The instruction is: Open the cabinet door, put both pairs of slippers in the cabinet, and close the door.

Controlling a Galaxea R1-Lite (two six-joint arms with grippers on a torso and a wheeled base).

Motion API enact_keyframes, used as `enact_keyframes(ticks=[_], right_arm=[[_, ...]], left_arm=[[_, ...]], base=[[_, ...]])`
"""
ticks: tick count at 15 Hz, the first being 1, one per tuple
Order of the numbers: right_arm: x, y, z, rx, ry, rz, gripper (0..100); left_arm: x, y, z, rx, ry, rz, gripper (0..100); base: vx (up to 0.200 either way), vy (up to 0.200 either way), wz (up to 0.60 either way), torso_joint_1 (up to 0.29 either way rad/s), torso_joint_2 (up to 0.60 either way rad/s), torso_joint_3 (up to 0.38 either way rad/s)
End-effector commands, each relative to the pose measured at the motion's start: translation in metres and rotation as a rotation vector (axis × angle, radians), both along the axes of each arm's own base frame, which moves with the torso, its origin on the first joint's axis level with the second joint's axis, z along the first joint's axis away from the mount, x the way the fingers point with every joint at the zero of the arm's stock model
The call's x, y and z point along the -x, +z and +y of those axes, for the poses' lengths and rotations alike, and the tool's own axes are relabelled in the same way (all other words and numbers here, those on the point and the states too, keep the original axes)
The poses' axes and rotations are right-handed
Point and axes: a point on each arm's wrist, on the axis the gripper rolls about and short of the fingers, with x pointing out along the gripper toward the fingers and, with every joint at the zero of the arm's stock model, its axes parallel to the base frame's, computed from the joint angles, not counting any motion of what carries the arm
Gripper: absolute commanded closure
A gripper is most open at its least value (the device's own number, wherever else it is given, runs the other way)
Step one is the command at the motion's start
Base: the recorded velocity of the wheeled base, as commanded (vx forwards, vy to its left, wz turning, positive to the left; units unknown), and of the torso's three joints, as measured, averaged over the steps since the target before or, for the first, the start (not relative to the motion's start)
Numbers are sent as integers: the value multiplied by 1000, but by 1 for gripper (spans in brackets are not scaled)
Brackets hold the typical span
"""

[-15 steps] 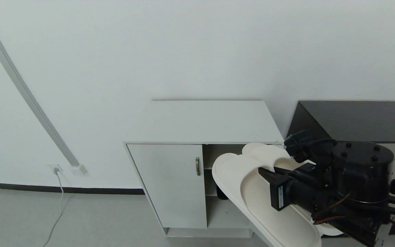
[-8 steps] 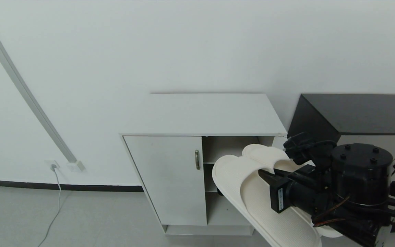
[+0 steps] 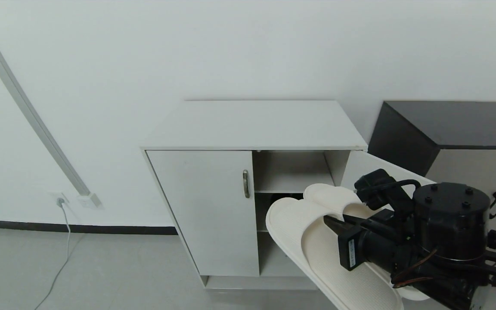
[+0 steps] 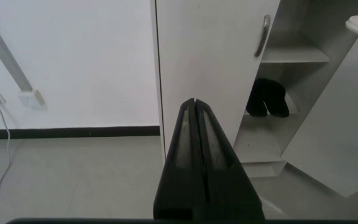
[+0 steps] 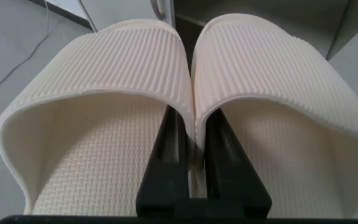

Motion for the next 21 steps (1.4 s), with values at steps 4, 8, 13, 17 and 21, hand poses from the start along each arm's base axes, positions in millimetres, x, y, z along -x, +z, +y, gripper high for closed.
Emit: enact_keyframes(ticks=[4, 8, 13, 17, 21], right_arm=[[-1, -1, 1, -1, 1, 0, 100], [-1, -2, 1, 2, -1, 1, 100], [-2, -3, 2, 4, 1, 4, 100], [-3, -4, 4, -3, -1, -3, 100], [-4, -6, 4, 0, -2, 1, 100]], left_arm=[[0, 0, 0, 0, 0, 1, 100], [0, 0, 0, 0, 0, 1, 100], [0, 0, 0, 0, 0, 1, 100], [0, 0, 0, 0, 0, 1, 100], [0, 0, 0, 0, 0, 1, 100]], base=[[0, 0, 0, -211, 535, 317], [0, 0, 0, -182, 505, 314], [0, 0, 0, -163, 487, 322], [0, 0, 0, -126, 470, 333], [0, 0, 0, -80, 452, 364]])
